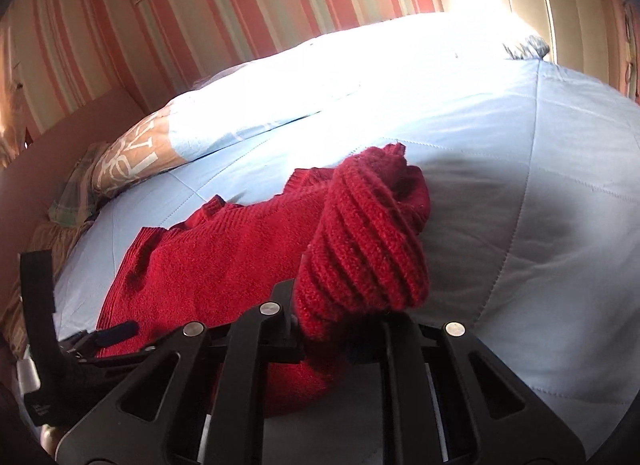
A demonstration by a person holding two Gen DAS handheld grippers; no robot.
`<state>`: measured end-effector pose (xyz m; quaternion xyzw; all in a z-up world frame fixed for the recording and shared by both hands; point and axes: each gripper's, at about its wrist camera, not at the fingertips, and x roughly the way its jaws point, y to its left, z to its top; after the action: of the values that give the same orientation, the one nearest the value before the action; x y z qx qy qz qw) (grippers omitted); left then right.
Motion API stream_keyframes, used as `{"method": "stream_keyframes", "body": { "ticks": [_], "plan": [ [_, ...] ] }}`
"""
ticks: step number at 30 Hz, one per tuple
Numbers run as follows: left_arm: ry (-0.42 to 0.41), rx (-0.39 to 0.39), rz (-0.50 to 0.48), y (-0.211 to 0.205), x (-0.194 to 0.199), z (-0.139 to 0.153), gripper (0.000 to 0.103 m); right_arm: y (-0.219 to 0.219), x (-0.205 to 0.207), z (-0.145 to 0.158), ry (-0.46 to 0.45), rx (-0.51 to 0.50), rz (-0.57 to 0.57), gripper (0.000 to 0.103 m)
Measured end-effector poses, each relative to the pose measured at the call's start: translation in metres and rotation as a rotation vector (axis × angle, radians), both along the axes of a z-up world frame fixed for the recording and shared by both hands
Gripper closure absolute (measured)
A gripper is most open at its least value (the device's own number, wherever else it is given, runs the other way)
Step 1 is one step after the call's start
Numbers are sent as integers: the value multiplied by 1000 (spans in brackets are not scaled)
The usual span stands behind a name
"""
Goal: Fold small clothes
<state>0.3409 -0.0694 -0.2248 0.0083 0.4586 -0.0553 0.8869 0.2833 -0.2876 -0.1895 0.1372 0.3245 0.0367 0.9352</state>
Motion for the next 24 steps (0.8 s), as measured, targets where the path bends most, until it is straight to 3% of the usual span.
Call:
{"method": "stream_keyframes", "body": {
  "ticks": [6,10,17,21,24],
  "plan": [
    [-36,6,60,90,-7,33,12,88,3,33,-104,-219,186,90],
    [-54,9,141,143,-7,43,12,162,1,36,-122,-338,372,90],
    [-78,-13,254,207,-19,52,12,243,-15,10,-53,-399,611,91],
    [-71,-17,282,225,-24,52,12,259,-9,-33,84,-411,642,90],
    [-67,-21,285,231,-26,53,12,253,-8,-44,126,-363,641,87]
  ]
}}
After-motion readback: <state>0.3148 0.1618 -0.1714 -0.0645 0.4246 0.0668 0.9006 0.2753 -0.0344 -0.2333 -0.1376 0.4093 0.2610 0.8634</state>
